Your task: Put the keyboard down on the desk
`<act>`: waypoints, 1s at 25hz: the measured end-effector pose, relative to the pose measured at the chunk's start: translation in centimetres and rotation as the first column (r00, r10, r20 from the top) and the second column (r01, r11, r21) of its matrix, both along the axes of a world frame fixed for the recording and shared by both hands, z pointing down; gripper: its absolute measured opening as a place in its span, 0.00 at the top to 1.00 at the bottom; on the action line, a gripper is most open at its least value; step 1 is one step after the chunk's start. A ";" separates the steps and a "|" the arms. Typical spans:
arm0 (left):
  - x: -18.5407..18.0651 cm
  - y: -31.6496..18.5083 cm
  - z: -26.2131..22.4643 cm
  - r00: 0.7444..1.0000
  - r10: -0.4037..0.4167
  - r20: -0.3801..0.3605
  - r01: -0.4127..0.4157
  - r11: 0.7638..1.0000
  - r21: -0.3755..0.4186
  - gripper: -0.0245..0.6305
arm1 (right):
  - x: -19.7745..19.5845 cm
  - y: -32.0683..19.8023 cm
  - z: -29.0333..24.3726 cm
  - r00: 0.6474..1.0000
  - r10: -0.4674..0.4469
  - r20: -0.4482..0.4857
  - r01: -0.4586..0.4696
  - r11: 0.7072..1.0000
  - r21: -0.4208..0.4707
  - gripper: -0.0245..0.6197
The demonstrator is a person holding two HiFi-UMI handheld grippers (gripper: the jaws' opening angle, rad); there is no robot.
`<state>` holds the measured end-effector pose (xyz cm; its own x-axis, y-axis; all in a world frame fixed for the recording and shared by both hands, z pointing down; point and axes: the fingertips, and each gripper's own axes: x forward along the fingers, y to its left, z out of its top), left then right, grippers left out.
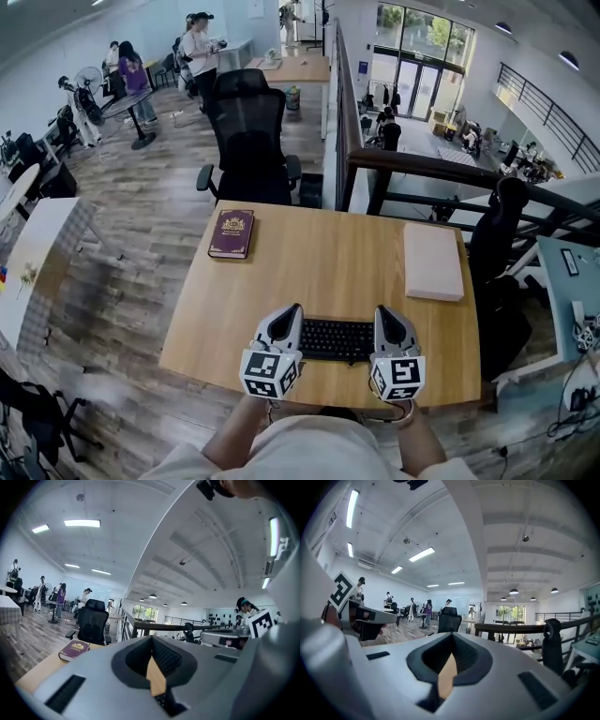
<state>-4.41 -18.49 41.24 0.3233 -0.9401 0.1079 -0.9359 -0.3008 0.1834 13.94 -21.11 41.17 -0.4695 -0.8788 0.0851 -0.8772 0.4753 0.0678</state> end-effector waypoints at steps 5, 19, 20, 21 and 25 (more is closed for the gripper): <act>-0.3 -0.3 -1.7 1.000 -0.014 0.018 0.013 1.000 0.028 0.95 | 0.4 -0.1 -2.8 1.000 0.020 0.012 -0.021 0.998 0.060 0.96; 0.3 -0.5 -2.6 1.000 -0.010 0.029 0.009 0.999 0.053 0.95 | -0.6 0.2 -3.3 1.000 0.004 0.010 -0.005 0.997 0.081 0.96; 0.4 -0.5 -2.5 1.000 -0.010 0.028 0.008 0.999 0.052 0.95 | -0.6 0.2 -3.2 1.000 0.004 0.011 -0.004 0.997 0.080 0.96; 0.5 -0.5 -2.4 1.000 -0.009 0.027 0.008 0.999 0.051 0.95 | -0.6 0.2 -3.1 1.000 0.003 0.011 -0.003 0.997 0.078 0.96; 0.4 -0.6 -2.2 1.000 -0.010 0.027 0.009 0.999 0.045 0.95 | -0.8 0.0 -3.0 1.000 -0.004 0.013 0.003 0.997 0.073 0.96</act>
